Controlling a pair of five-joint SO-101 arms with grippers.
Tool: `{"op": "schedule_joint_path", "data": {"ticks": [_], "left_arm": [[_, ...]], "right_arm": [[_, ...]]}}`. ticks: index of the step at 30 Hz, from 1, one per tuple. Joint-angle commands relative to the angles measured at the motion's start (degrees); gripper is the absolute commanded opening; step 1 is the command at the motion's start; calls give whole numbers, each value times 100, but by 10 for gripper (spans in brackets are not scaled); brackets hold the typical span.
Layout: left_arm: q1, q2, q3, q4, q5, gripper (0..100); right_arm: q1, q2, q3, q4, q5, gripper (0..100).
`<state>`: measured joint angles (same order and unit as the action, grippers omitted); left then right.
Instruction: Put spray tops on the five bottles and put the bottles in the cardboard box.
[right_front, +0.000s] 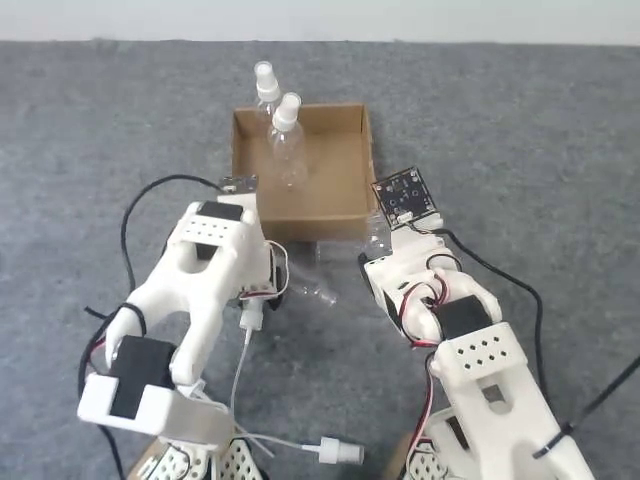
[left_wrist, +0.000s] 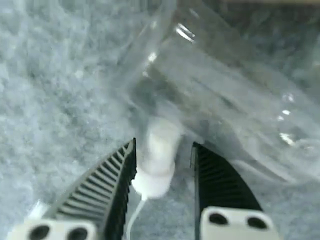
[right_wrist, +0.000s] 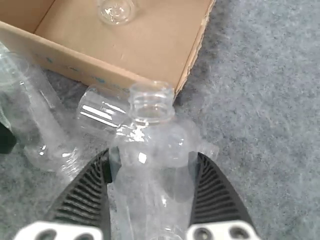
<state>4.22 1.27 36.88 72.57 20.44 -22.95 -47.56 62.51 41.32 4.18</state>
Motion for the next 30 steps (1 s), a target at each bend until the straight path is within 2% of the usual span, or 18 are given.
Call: {"op": "schedule_joint_path", "data": {"ticks": [1,4,9,13,22,26,30], "left_arm": [[-246,-35,215,-774,-70,173],[-281,-44,286,-800,-62,153],[-281,-88,312,-747,-35,4],[-299,-97,286,-615,-26,12],[-308,-105,-497,651,-26,12],[-308,-141,-752,826,35,12],[-308,-747,-769,826,255,11]], "right_arm": [[57,-251,-237,-127,-9,6],[57,-251,-237,-127,-9,6],[57,-251,-237,-127,-9,6],[57,-251,-237,-127,-9,6],[31,-251,-237,-110,-9,6],[4,-251,-237,-92,-9,6],[4,-251,-229,-92,-9,6]]}}
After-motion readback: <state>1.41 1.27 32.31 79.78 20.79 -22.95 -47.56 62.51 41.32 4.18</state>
